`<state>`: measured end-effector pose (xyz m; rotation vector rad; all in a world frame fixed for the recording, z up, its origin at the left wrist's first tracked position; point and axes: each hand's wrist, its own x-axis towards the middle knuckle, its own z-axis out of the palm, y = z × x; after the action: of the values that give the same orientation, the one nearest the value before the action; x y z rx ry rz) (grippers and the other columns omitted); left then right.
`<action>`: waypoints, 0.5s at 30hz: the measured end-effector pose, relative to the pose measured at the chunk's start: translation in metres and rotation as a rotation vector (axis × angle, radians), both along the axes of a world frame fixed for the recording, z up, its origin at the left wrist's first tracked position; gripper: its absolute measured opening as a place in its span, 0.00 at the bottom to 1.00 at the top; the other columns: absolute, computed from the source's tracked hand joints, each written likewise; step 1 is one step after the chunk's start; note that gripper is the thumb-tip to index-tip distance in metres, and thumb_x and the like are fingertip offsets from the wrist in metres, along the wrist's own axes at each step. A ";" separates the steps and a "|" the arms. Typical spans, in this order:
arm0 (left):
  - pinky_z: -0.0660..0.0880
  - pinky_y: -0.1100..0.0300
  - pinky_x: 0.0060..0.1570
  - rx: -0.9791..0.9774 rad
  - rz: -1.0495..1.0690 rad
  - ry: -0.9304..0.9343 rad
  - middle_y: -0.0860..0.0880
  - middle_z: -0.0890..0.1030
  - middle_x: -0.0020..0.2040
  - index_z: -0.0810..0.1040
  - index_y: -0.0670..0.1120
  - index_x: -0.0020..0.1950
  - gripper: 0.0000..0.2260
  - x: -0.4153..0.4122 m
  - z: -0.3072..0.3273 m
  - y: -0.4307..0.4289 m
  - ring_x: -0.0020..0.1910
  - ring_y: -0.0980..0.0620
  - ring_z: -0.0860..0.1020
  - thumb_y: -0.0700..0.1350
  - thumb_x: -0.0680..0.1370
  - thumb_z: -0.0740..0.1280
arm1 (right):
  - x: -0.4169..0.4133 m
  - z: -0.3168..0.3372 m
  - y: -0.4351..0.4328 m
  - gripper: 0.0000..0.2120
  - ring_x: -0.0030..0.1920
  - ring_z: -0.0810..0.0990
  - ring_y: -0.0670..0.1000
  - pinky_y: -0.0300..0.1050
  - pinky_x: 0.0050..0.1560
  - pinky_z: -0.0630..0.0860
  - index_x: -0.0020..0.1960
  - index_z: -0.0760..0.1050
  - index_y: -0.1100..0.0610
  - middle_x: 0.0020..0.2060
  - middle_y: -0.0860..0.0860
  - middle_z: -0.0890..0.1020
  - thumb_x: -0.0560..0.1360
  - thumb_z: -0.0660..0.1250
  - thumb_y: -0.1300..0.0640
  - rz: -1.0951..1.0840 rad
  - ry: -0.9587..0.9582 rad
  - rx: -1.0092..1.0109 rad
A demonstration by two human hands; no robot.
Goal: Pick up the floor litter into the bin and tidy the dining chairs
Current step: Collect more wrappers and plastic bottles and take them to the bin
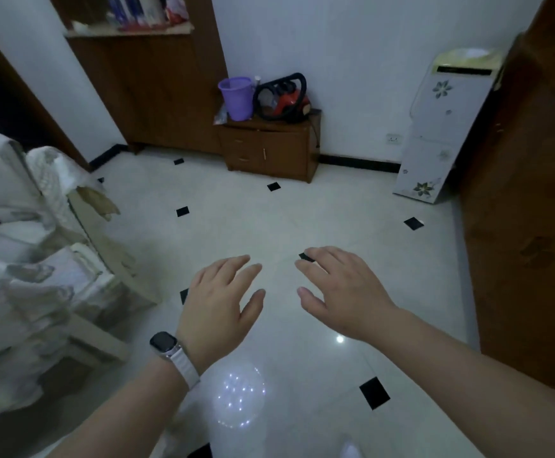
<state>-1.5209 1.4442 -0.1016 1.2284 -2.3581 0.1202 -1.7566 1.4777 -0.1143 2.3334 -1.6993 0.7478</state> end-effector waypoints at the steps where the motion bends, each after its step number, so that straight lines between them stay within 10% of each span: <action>1: 0.69 0.50 0.58 -0.006 0.019 -0.009 0.47 0.81 0.61 0.80 0.47 0.62 0.18 -0.009 0.003 -0.012 0.59 0.43 0.78 0.54 0.78 0.62 | -0.010 0.001 -0.016 0.20 0.56 0.79 0.59 0.52 0.53 0.76 0.59 0.80 0.58 0.57 0.56 0.81 0.75 0.61 0.46 0.014 -0.003 0.003; 15: 0.66 0.53 0.58 0.015 0.202 0.009 0.48 0.80 0.62 0.80 0.48 0.62 0.18 0.024 -0.011 -0.202 0.58 0.44 0.78 0.54 0.77 0.63 | 0.016 0.003 -0.252 0.21 0.58 0.77 0.59 0.51 0.54 0.74 0.60 0.79 0.57 0.59 0.56 0.80 0.76 0.60 0.45 0.169 0.019 0.026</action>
<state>-1.4965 1.2423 -0.1126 1.4690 -2.2265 0.1621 -1.7402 1.2257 -0.1111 2.5178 -1.5274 0.7316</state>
